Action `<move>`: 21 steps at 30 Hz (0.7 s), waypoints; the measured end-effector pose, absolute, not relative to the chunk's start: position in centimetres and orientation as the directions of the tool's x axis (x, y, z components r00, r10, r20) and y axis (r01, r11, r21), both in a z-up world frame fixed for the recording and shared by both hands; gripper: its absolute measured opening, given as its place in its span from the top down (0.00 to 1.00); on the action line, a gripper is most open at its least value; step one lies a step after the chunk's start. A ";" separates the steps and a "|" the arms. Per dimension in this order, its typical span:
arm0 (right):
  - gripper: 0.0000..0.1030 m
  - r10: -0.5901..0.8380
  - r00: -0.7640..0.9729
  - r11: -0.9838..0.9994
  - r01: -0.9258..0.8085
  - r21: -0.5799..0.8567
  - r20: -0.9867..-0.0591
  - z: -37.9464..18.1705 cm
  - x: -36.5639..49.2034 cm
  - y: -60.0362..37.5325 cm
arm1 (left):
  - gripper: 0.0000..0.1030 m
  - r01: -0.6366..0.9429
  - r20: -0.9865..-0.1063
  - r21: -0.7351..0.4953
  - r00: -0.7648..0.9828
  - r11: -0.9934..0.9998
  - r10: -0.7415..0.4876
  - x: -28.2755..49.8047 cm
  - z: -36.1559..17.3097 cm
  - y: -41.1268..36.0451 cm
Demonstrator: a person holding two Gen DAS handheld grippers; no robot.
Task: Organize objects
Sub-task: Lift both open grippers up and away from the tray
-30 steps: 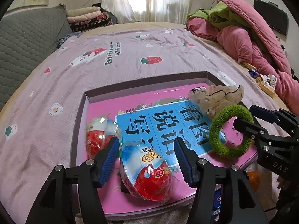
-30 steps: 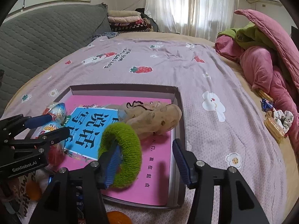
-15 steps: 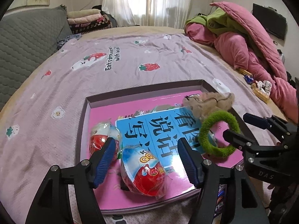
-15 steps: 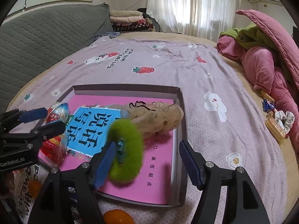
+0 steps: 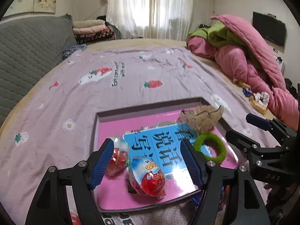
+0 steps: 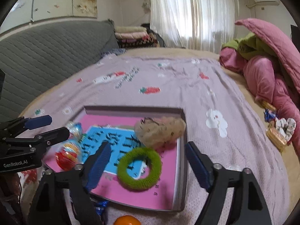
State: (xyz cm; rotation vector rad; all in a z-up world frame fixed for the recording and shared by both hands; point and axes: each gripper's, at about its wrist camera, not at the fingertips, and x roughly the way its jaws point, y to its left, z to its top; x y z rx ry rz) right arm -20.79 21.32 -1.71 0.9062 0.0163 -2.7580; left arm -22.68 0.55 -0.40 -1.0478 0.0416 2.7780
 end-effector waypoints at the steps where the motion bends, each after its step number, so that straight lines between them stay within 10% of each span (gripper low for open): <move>1: 0.17 -0.226 -0.784 -0.970 0.233 0.063 -0.578 -1.5 -20.7 21.3 | 0.27 -0.164 -0.652 -0.037 -0.743 -0.986 0.148 -22.5 0.0 0.3; 21: 0.15 -0.291 -0.831 -0.955 0.282 0.091 -0.474 2.7 -17.4 21.3 | 0.27 -0.113 -0.575 -0.050 -0.809 -0.992 0.121 -16.9 2.3 -0.1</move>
